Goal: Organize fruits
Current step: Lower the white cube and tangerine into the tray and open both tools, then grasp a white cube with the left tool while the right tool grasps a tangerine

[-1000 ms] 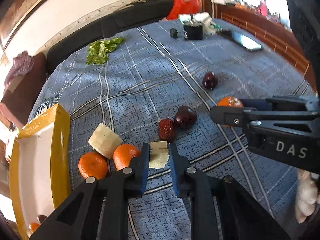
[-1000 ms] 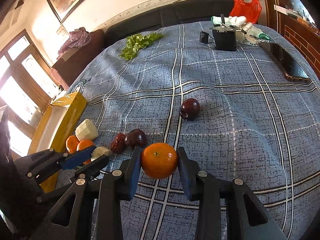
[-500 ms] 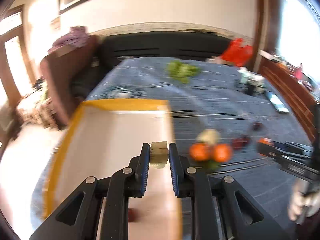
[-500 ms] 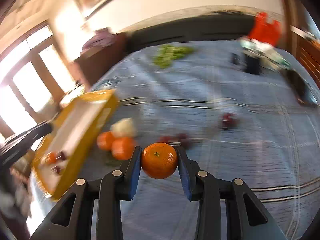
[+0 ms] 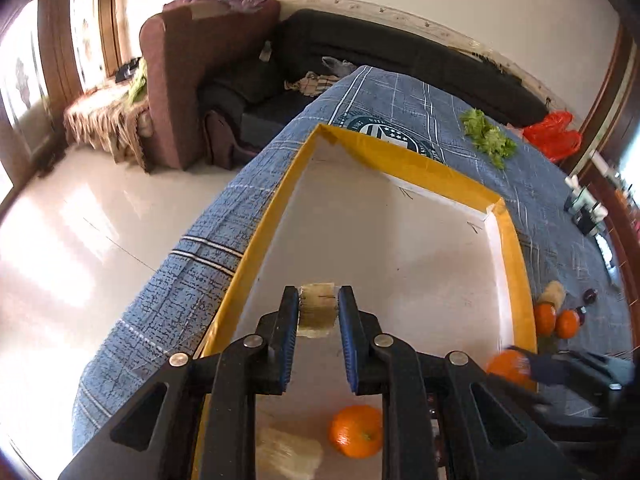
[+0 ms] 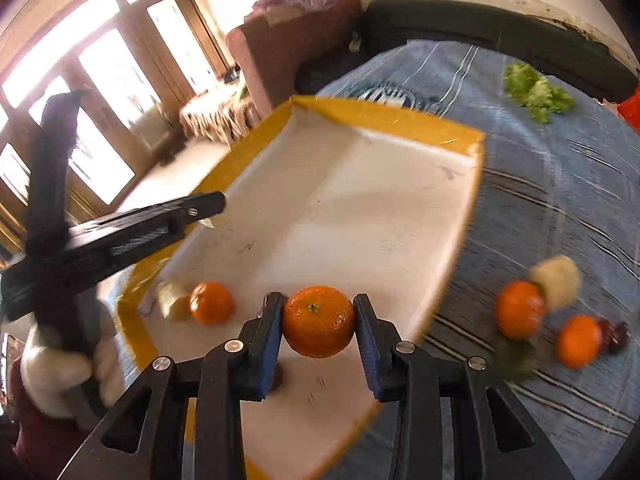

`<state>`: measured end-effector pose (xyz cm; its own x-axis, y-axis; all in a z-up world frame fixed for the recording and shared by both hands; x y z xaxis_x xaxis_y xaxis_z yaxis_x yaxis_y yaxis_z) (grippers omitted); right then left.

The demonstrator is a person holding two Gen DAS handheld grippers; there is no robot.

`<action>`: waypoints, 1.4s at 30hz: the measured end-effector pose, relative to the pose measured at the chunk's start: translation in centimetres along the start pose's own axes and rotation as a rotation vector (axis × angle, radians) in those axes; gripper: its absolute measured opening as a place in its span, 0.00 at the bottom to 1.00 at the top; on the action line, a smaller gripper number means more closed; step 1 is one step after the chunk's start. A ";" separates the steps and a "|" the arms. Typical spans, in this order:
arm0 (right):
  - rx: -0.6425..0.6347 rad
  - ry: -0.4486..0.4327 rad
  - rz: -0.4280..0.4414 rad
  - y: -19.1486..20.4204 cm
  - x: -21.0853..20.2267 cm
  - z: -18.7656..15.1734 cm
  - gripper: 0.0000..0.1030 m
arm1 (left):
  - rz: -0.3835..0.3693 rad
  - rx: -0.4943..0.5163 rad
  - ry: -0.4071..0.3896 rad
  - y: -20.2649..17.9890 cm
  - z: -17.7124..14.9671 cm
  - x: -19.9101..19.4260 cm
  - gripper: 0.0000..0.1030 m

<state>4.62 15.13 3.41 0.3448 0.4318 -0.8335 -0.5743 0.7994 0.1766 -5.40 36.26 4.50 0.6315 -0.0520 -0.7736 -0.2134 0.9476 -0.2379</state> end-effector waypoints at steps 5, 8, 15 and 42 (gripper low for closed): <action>0.004 0.035 -0.011 0.7 2.1 1.3 0.40 | -0.068 -0.015 -0.017 1.3 -0.1 -1.3 0.52; 0.021 0.020 -0.013 0.2 0.8 1.6 0.40 | -0.096 -0.017 -0.028 1.5 -0.3 -3.1 0.54; 0.130 -0.196 -0.059 -6.0 -9.1 -0.8 0.52 | -0.139 -0.027 -0.086 -1.4 -2.3 -8.2 0.68; 0.388 -0.285 -0.045 -23.4 -18.8 -12.6 0.54 | -0.228 0.116 -0.078 -21.4 -6.0 -10.9 0.75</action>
<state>2.19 -16.92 8.33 0.5840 0.4468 -0.6777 -0.2528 0.8935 0.3711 -12.16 14.66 14.48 0.7102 -0.2475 -0.6591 0.0244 0.9442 -0.3283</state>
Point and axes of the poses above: each gripper's, at about its wrist camera, not at the fingertips, and x roughly the way its jaws point, y to its left, z to its top, the point moved 1 cm from there along x, roughly the way its jaws point, and after that the axes turned 6 degrees about -z, right-handed, at the moved point
